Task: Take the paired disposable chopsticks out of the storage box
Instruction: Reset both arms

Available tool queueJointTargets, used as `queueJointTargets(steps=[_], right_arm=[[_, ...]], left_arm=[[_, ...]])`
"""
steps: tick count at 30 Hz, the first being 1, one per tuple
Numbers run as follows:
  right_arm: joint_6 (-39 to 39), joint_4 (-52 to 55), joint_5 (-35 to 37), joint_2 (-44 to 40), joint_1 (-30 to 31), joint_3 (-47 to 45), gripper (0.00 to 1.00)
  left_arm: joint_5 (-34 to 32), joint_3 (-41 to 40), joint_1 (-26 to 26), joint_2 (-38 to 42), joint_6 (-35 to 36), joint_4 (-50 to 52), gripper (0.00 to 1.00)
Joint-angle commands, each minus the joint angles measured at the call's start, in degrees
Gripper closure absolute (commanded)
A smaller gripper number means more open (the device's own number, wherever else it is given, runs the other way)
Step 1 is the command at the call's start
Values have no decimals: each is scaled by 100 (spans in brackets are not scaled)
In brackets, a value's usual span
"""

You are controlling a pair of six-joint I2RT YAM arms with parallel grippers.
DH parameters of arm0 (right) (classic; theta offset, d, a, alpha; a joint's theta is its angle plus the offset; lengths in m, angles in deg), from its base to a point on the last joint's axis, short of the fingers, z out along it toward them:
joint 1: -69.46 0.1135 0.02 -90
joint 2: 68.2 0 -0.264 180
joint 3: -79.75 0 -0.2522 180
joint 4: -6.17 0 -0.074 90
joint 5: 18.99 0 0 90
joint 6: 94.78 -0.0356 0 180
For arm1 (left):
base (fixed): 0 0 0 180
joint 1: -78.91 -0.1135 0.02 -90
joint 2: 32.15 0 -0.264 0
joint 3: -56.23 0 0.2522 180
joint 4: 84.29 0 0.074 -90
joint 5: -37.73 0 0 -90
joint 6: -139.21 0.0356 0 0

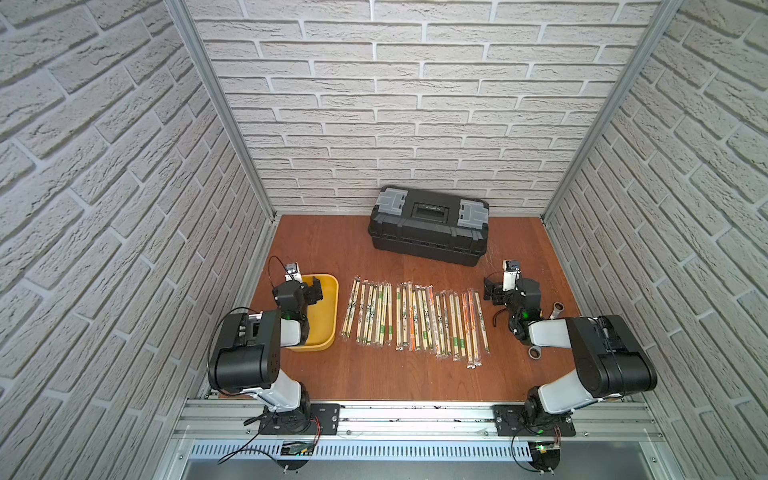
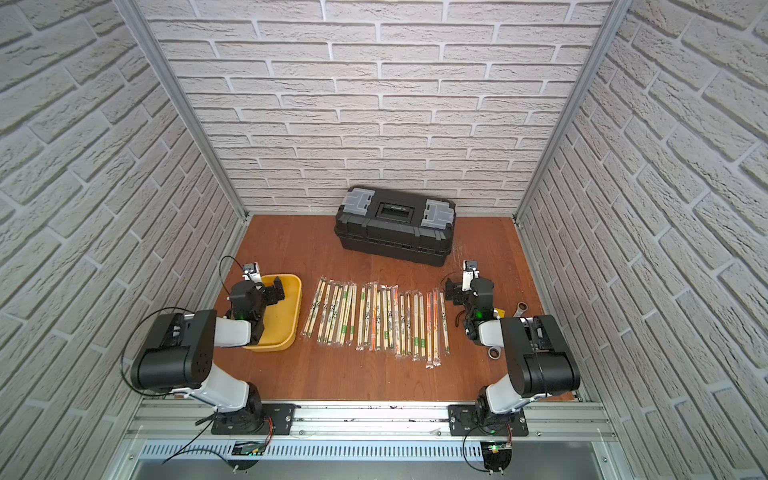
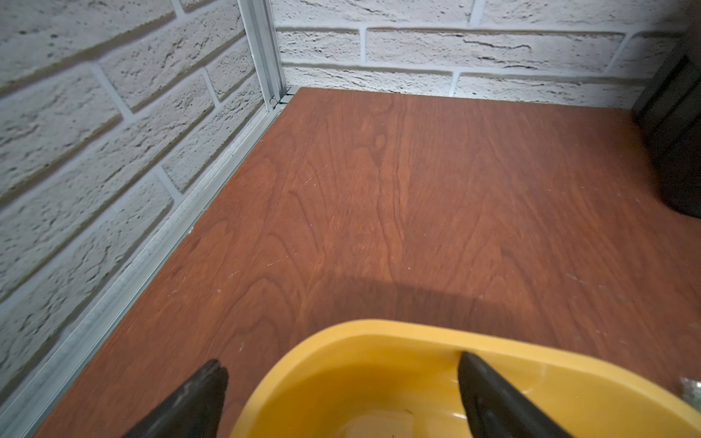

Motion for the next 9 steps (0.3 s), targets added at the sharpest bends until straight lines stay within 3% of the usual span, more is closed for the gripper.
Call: queueJointTargets(steps=[1,9], right_arm=[[29,-56,-51,-51,-10,156,1],[21,-178,-124,-141,-54,53,1]], left_arm=[[45,103,35,-11,84,-208,2],[-65,111,122,-20,162,-194,2]])
